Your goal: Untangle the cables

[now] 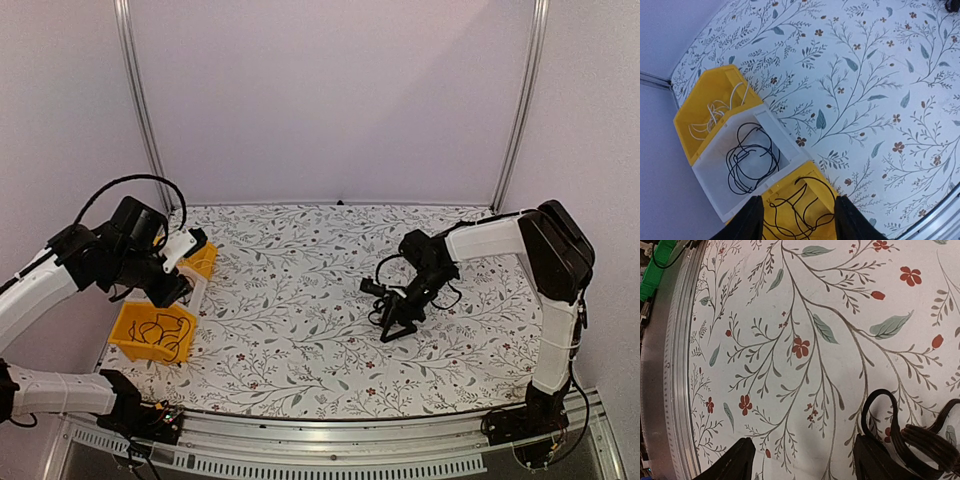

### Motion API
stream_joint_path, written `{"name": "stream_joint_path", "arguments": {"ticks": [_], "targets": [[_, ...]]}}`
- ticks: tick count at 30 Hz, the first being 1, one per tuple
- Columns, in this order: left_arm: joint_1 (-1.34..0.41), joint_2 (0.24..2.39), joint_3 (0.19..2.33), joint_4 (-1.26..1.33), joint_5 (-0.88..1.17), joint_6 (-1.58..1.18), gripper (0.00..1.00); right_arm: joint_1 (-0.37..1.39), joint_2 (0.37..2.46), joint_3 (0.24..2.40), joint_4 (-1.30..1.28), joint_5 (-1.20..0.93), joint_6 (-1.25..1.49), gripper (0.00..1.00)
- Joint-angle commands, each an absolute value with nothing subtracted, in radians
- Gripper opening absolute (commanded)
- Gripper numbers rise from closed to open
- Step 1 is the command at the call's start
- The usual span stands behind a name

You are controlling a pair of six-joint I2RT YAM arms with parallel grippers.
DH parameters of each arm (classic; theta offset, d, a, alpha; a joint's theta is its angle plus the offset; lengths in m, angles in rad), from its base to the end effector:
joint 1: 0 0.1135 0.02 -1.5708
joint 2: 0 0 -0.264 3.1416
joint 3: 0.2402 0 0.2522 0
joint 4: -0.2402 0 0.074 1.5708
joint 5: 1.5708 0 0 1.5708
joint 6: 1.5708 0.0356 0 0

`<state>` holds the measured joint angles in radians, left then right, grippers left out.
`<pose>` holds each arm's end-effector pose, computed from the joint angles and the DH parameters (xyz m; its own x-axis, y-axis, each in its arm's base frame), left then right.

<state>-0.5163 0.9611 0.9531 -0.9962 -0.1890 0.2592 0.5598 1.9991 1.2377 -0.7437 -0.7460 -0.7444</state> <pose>0.1535 -0.0795 0.2960 -0.6074 0.6343 -0.4782 0.5720 0.7670 0.2908 0.2879 0.2089 0.1281 -0.3321 -0.7953 -0.5071 -0.8875 0.0813 0.4536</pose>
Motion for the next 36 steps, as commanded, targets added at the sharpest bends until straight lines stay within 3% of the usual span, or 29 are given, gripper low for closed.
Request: {"name": "stream_joint_path", "arguments": {"ticks": [1, 3, 4, 5, 6, 13, 21, 30, 36], "targets": [[-0.629, 1.046, 1.034, -0.732, -0.247, 0.155, 0.48, 0.513, 1.946, 1.276, -0.784, -0.704, -0.727, 0.72], [-0.653, 1.107, 1.058, -0.632, -0.244, 0.093, 0.46, 0.461, 1.901, 1.288, -0.762, -0.714, -0.708, 0.74], [-0.665, 1.139, 1.066, -0.575, -0.241, 0.054, 0.46, 0.432, 1.883, 1.284, -0.736, -0.712, -0.688, 0.83], [-0.677, 1.171, 1.072, -0.524, -0.225, 0.017, 0.45, 0.405, 1.855, 1.277, -0.709, -0.703, -0.668, 0.97], [-0.692, 1.204, 1.074, -0.470, -0.201, -0.006, 0.45, 0.378, 1.819, 1.269, -0.688, -0.697, -0.645, 0.99], [-0.849, 1.529, 1.117, -0.105, -0.037, -0.100, 0.49, 0.287, 1.702, 1.281, -0.720, -0.696, -0.647, 0.99], [-0.993, 2.037, 1.536, -0.170, 0.023, -0.216, 0.51, 0.282, 1.712, 1.182, -0.683, -0.540, -0.635, 0.99], [-0.992, 2.239, 1.675, -0.118, 0.131, -0.370, 0.54, 0.278, 1.706, 1.079, -0.564, -0.436, -0.601, 0.99], [-0.995, 2.332, 1.763, -0.152, 0.194, -0.403, 0.50, 0.276, 1.691, 1.045, -0.506, -0.434, -0.572, 0.99]]}}
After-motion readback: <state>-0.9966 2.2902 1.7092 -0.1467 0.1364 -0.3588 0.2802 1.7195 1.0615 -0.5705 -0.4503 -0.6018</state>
